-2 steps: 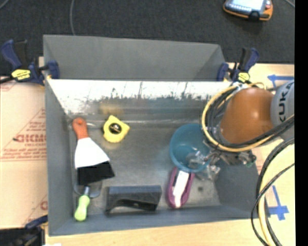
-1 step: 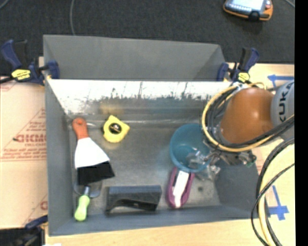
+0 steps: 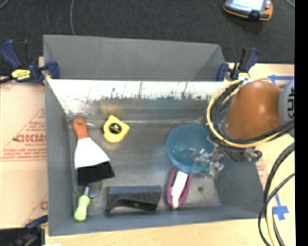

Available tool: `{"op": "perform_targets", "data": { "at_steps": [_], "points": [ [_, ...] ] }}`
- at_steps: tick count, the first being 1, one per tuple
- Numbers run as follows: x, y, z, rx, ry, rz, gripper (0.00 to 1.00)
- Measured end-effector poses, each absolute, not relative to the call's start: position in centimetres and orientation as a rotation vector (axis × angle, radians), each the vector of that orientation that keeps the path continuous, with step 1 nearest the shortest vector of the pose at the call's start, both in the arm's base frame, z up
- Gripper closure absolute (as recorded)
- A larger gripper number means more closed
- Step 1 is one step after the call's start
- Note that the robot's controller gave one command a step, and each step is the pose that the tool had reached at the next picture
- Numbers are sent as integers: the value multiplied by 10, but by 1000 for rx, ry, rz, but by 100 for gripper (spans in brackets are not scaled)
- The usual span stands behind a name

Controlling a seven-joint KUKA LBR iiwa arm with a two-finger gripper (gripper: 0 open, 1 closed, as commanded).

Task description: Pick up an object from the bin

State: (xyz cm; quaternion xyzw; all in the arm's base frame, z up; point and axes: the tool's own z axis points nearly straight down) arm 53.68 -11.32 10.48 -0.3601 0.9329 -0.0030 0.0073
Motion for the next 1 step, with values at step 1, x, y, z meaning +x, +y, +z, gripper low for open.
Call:
{"op": "perform_targets", "data": {
  "at_steps": [1],
  "points": [
    [536,-113,141,-1129,2923,-6,100]
  ]
}}
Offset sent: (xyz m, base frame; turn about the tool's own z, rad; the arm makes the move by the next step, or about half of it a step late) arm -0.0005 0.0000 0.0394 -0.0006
